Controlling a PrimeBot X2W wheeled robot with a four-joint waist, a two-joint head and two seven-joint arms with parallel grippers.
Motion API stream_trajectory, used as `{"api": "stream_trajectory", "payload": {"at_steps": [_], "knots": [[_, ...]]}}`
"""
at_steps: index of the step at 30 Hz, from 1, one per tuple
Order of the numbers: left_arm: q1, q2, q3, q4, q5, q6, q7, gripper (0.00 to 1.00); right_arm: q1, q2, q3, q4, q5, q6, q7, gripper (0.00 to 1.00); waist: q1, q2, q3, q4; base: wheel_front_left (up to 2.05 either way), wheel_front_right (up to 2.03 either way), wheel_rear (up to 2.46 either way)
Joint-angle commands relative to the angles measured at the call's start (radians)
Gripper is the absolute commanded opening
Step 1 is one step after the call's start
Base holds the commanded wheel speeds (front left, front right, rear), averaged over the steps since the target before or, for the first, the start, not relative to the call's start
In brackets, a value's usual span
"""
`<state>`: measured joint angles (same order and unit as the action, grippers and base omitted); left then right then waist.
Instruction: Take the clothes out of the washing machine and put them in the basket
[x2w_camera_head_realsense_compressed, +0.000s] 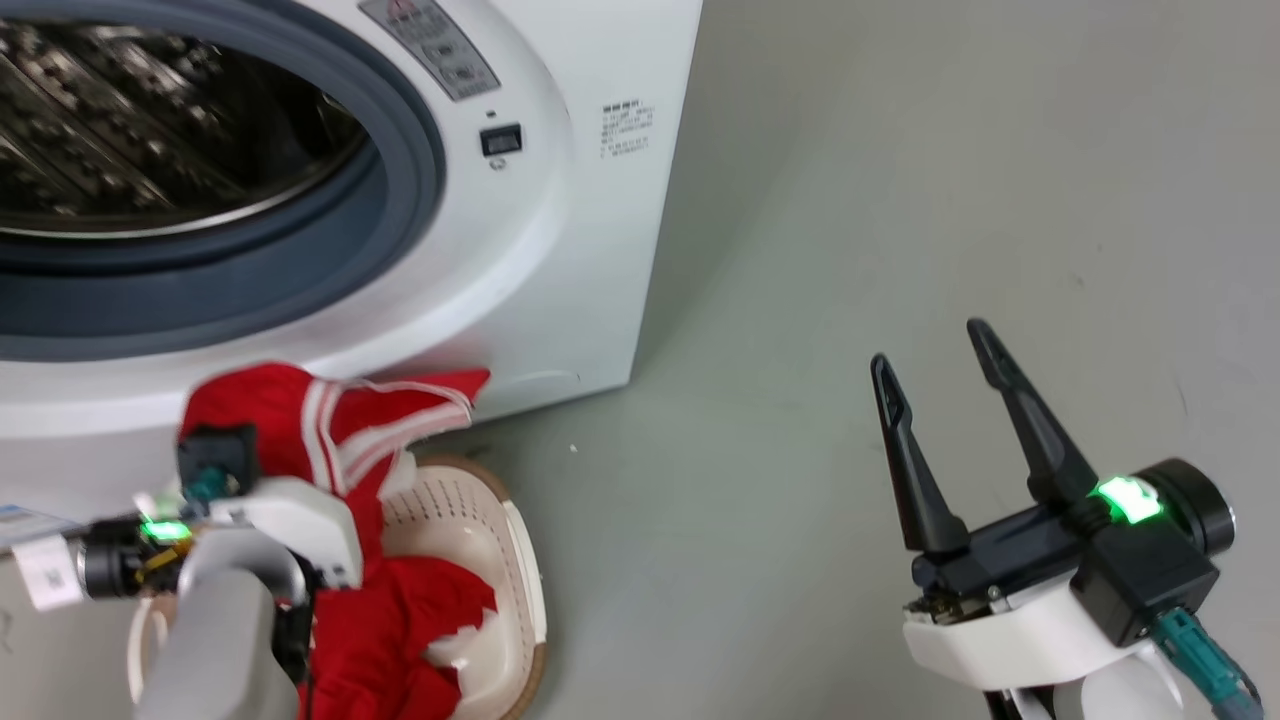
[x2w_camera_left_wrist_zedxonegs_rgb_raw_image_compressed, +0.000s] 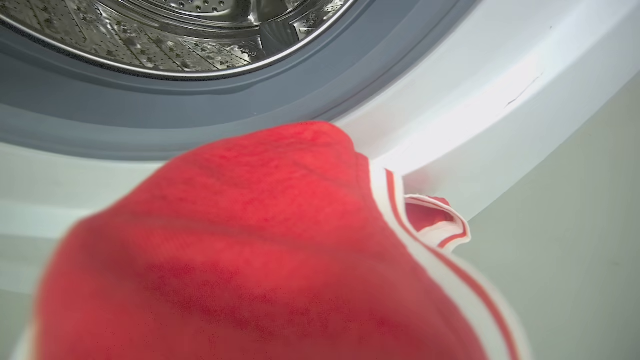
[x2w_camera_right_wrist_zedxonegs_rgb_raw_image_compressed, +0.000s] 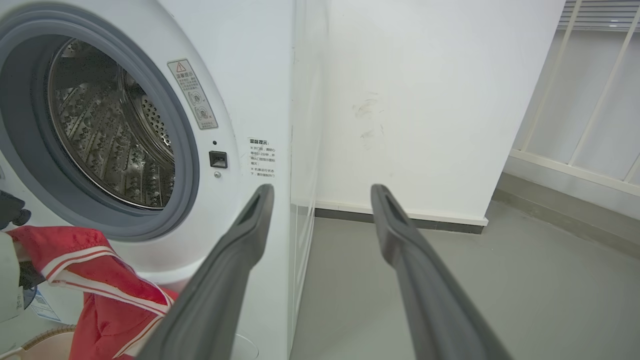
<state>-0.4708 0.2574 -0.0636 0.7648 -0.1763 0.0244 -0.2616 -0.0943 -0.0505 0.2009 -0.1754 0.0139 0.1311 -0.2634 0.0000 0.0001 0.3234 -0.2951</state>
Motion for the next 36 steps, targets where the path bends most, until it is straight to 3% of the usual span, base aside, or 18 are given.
{"api": "stream_trajectory", "payload": {"at_steps": [1,11,19,27,36], "knots": [[0.024,-0.008,-0.004,-0.016,0.008,-0.006,-0.005,0.0,0.015,0.001,-0.001,0.004,-0.009,-0.001,-0.002,1.0,0.0,-0.0001,-0.046,0.016,0.0,0.0,0.0],[0.217,-0.052,-0.04,-0.191,0.067,-0.021,-0.004,0.0,0.081,0.001,-0.002,0.019,-0.032,-0.001,-0.002,1.0,0.0,-0.0001,-0.149,0.044,0.0,0.0,0.0],[0.33,-0.075,-0.065,-0.257,0.086,-0.034,-0.004,0.0,0.116,0.001,-0.005,0.02,-0.038,-0.001,-0.002,1.0,0.0,-0.0001,-0.183,0.056,0.0,0.0,0.0],[0.313,-0.074,-0.072,-0.195,0.092,-0.049,-0.004,0.0,0.081,0.001,0.001,0.004,-0.033,-0.001,-0.002,1.0,0.0,-0.0001,-0.128,0.041,0.0,0.0,0.0],[0.174,-0.038,-0.067,0.017,0.093,-0.066,-0.004,0.0,-0.002,0.001,0.0,-0.02,-0.016,-0.001,-0.002,1.0,0.0,-0.0001,0.038,0.007,0.0,0.0,0.0]]}}
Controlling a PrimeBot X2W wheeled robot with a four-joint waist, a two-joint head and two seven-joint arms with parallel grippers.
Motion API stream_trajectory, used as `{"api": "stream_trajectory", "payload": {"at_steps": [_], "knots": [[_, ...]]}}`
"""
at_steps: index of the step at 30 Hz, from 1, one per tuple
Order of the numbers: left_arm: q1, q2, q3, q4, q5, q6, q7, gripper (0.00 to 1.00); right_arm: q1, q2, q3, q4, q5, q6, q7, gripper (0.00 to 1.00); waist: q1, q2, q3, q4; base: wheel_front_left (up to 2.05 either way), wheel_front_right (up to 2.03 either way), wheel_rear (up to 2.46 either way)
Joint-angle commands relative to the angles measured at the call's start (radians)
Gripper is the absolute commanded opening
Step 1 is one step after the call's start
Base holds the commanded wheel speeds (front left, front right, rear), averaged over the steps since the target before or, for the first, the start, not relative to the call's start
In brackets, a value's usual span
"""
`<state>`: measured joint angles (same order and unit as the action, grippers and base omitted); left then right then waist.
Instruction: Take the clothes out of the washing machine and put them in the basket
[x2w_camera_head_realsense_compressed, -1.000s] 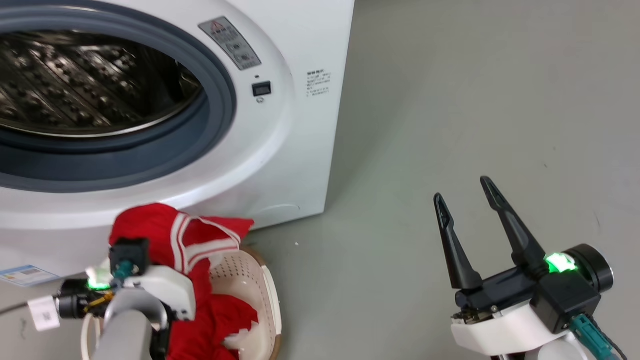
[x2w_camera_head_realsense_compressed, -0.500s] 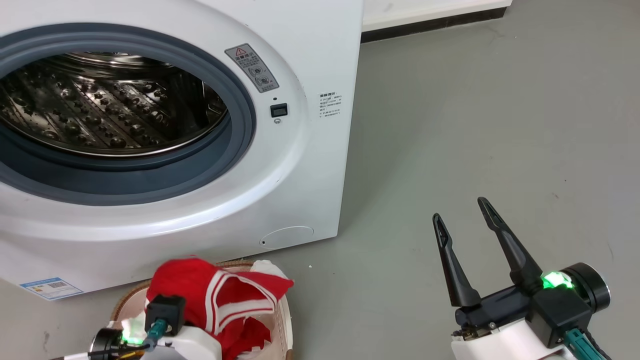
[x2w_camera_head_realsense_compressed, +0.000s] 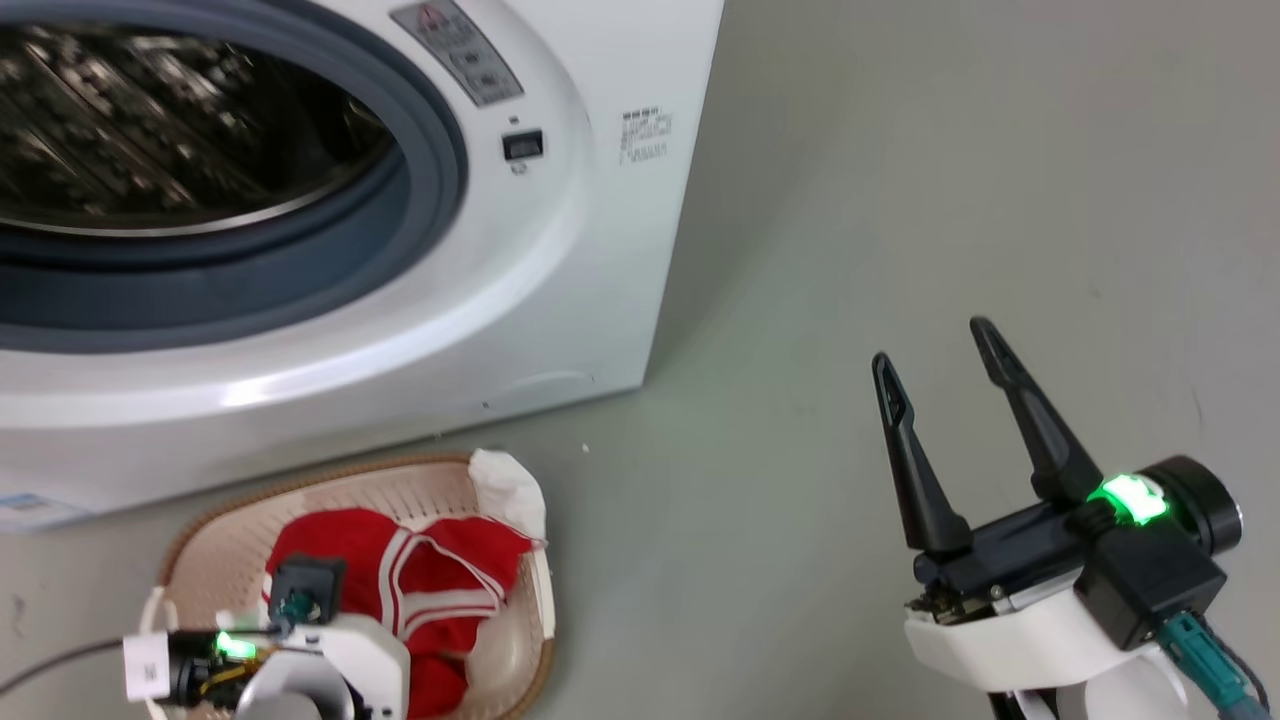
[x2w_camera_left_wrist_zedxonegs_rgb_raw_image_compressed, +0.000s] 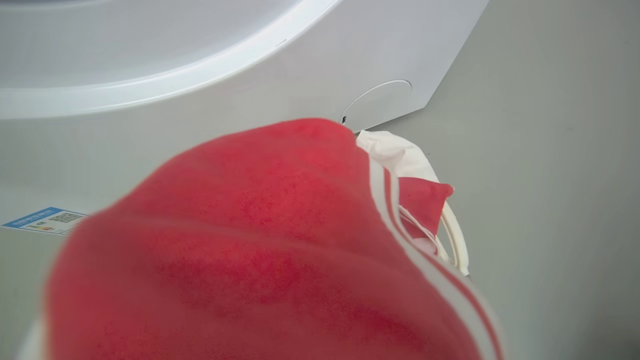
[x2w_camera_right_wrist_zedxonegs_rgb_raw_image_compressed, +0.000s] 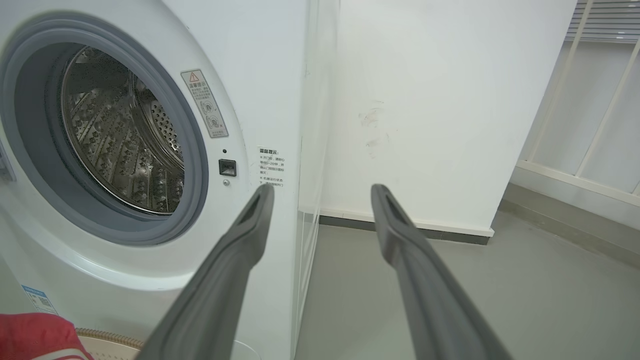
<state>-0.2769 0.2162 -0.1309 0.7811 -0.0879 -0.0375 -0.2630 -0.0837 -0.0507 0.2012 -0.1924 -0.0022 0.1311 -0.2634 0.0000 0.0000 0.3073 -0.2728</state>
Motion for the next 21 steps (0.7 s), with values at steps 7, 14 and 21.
{"api": "stream_trajectory", "payload": {"at_steps": [7,14,21], "knots": [[-0.173,0.036,-0.017,0.191,0.016,-0.025,-0.002,0.0,-0.081,0.001,-0.003,-0.022,0.022,-0.001,-0.002,1.0,0.0,0.0,0.199,-0.032,0.0,0.0,0.0],[-0.29,0.059,-0.042,0.338,0.028,-0.037,0.013,0.0,-0.133,0.001,-0.012,-0.04,0.042,-0.001,-0.002,1.0,0.0,0.0,0.306,-0.043,0.0,0.0,0.0],[-0.39,0.061,-0.057,0.444,0.028,-0.037,0.042,0.0,-0.178,0.001,-0.026,-0.06,0.056,-0.001,-0.002,1.0,0.0,0.0,0.408,-0.042,0.0,0.0,0.0]]}}
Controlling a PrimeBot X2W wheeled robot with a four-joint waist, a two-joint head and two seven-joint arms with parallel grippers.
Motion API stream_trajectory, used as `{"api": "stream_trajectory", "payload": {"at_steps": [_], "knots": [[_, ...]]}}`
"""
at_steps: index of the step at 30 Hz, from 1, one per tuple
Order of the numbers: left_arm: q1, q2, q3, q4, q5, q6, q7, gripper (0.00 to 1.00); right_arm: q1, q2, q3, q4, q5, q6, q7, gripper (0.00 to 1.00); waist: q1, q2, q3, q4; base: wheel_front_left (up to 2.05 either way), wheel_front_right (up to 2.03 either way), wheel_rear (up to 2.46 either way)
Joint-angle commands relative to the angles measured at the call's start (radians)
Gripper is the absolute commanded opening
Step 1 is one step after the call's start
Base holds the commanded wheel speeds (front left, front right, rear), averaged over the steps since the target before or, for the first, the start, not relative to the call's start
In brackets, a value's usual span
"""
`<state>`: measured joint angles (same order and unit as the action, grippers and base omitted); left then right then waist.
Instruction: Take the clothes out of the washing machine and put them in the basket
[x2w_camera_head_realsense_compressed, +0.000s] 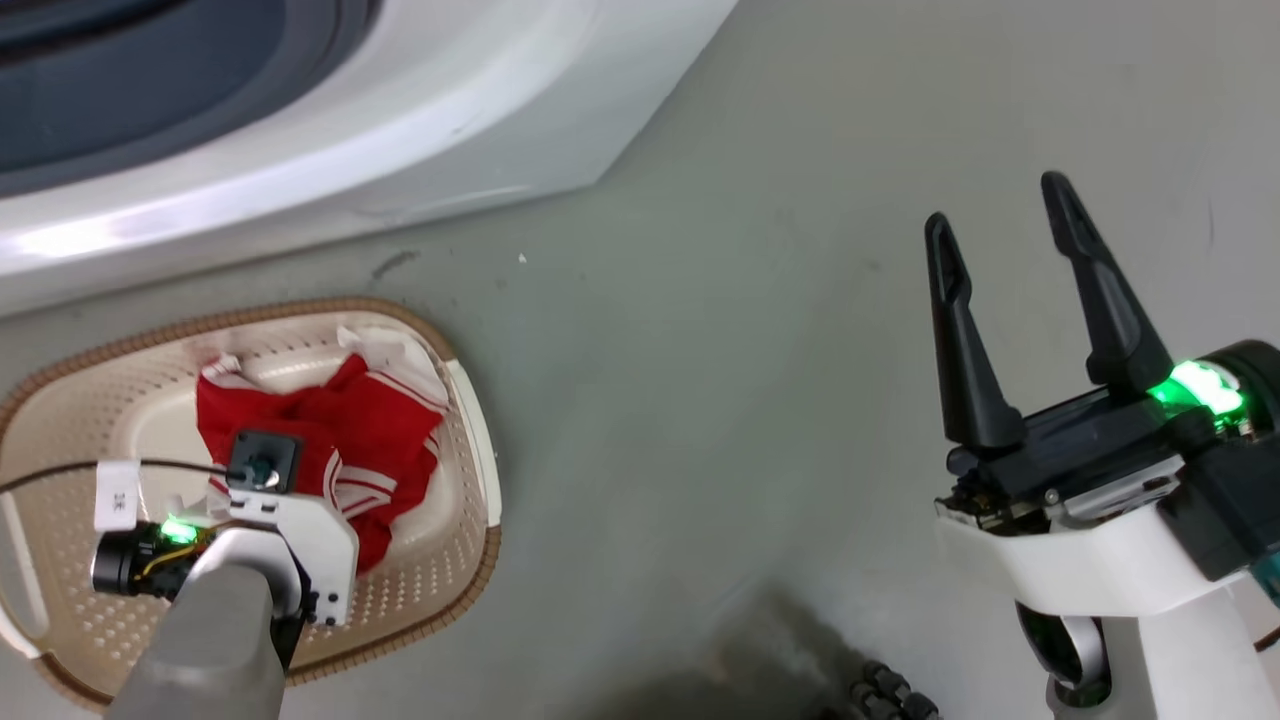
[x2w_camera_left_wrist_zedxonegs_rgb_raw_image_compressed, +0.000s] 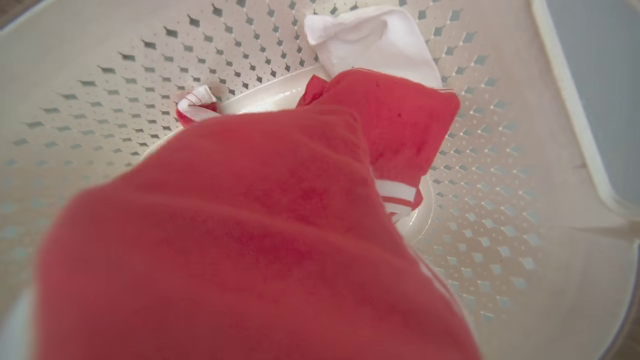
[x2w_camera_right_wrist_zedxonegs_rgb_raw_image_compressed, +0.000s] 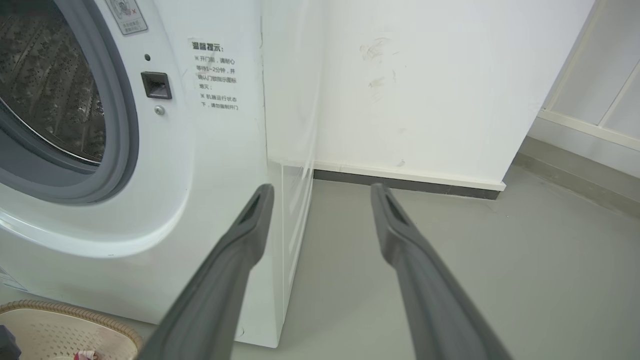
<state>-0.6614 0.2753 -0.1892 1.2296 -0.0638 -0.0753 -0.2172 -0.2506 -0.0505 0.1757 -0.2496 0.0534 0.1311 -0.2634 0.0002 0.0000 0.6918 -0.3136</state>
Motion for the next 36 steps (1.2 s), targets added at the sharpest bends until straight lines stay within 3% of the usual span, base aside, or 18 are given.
{"api": "stream_trajectory", "payload": {"at_steps": [1,12,13,27,36], "knots": [[-0.017,0.003,-0.003,0.004,0.005,0.0,0.006,0.0,-0.016,0.001,-0.002,-0.004,0.003,-0.001,-0.002,1.0,-0.0002,0.0,0.035,-0.001,0.0,0.0,0.0],[-0.086,-0.011,-0.01,0.043,-0.017,0.024,0.025,0.0,-0.044,0.001,-0.008,-0.009,0.016,-0.001,-0.002,1.0,-0.0002,0.0,0.089,0.0,0.0,0.0,0.0],[-0.086,-0.012,-0.016,0.044,-0.012,0.03,0.016,0.98,-0.042,0.001,-0.007,-0.005,0.015,-0.001,-0.002,1.0,-0.0002,0.0,0.082,0.001,0.0,0.0,0.0],[0.082,-0.089,-0.013,0.029,-0.062,0.023,-0.048,1.0,0.07,0.0,-0.011,0.07,-0.035,-0.001,-0.002,1.0,-0.0002,0.0,-0.195,0.065,0.0,0.0,0.0],[0.269,-0.119,-0.021,-0.171,-0.059,0.033,-0.048,1.0,0.182,0.0,-0.021,0.114,-0.075,-0.001,-0.002,1.0,-0.0002,0.0,-0.395,0.115,0.0,0.0,0.0]]}}
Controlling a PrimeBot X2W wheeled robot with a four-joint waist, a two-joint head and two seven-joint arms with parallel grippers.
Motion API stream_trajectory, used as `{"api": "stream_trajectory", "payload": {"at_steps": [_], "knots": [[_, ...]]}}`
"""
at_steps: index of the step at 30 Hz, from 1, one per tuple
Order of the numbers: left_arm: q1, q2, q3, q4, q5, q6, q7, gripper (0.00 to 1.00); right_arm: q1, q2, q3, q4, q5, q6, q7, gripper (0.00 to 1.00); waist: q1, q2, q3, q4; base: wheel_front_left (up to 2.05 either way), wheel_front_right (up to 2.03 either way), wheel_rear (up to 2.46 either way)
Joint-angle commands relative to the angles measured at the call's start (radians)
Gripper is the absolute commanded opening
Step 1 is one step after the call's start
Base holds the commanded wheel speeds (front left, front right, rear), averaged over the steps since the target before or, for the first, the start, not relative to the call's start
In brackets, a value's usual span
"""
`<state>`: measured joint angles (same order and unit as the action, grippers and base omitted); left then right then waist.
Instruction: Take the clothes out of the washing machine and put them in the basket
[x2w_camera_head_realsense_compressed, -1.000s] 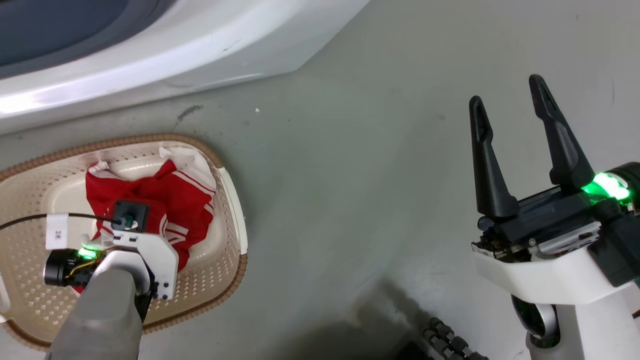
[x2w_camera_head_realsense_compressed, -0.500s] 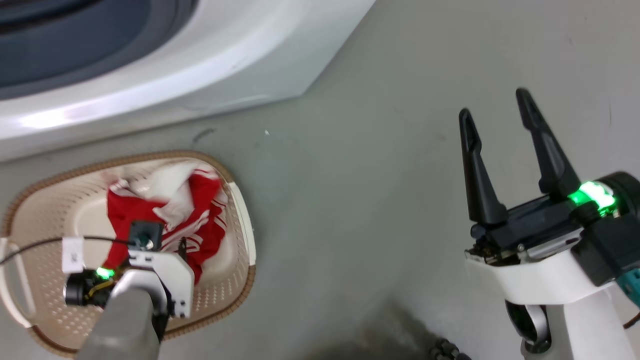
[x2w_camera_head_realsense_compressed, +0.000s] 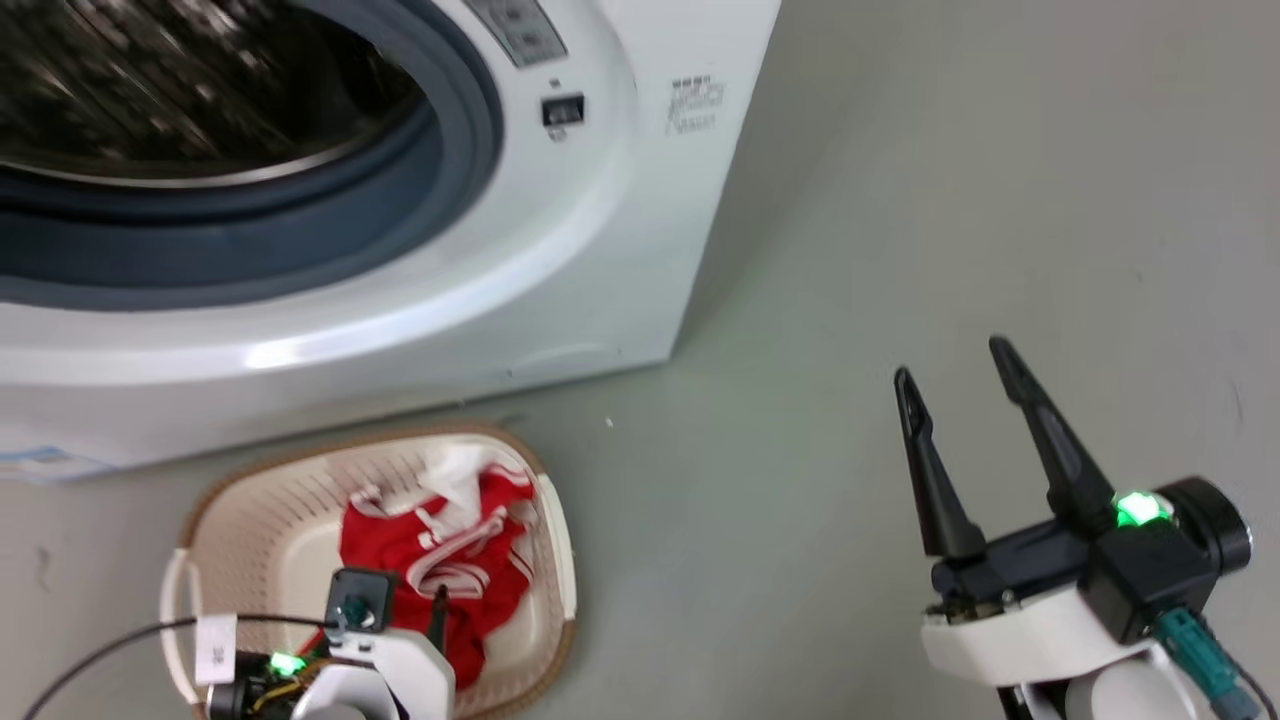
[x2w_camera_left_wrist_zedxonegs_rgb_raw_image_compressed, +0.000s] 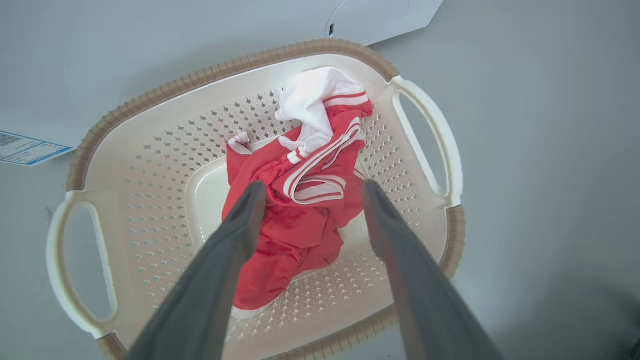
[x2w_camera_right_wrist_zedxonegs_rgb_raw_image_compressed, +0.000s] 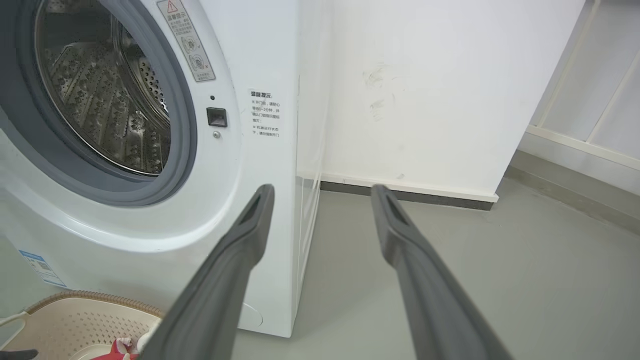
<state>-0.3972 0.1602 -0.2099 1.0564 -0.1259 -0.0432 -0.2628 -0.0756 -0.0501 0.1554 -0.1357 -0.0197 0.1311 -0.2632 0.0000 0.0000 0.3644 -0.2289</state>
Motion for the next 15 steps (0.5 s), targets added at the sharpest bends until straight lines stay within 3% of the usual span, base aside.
{"api": "stream_trajectory", "payload": {"at_steps": [1,15], "knots": [[0.026,-0.007,0.002,-0.026,0.003,0.005,-0.002,1.0,0.02,0.0,-0.001,0.002,-0.006,-0.001,-0.002,1.0,0.0,0.0,-0.086,0.035,0.0,0.0,0.0],[0.287,-0.032,0.055,-0.461,0.028,0.086,-0.003,1.0,0.155,0.0,-0.024,0.019,-0.024,-0.001,-0.002,1.0,0.0,0.0,-0.283,0.095,0.0,0.0,0.0]]}}
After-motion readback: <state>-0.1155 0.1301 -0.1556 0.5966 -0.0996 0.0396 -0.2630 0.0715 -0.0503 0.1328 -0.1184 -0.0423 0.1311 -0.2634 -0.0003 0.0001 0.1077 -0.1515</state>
